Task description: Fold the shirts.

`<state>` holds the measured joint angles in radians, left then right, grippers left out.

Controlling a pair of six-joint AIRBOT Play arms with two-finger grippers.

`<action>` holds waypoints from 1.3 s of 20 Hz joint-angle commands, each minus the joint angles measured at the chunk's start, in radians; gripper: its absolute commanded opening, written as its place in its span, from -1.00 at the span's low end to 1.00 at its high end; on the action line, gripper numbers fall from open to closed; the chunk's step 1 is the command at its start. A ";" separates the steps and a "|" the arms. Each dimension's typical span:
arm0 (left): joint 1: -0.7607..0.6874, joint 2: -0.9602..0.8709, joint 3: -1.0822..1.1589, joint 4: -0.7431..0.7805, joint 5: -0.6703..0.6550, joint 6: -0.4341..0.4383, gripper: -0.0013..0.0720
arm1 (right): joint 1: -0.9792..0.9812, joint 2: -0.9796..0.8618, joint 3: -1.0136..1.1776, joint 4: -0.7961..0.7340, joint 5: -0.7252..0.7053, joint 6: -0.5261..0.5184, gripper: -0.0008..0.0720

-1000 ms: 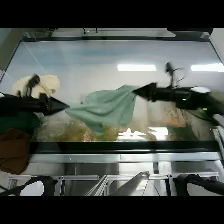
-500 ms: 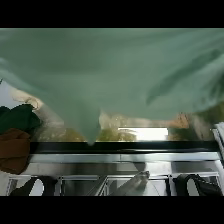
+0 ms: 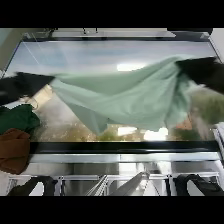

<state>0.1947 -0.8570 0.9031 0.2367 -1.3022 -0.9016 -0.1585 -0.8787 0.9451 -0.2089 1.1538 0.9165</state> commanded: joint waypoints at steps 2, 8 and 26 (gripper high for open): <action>-0.071 -0.280 -0.112 0.015 0.119 0.063 0.98 | 0.078 -0.388 -0.039 -0.060 0.053 -0.008 0.39; 0.142 -0.516 -0.012 0.201 -0.113 -0.008 0.98 | -0.146 -0.476 -0.062 -0.238 0.214 -0.013 0.38; -0.188 -0.817 0.131 0.212 -0.059 -0.009 0.65 | 0.133 -0.565 -0.386 0.090 -0.127 -0.215 -0.71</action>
<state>0.0372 -1.6501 1.0016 0.4458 -1.3605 -0.8997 -0.0479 -1.4296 0.5537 -0.1738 1.0409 0.7341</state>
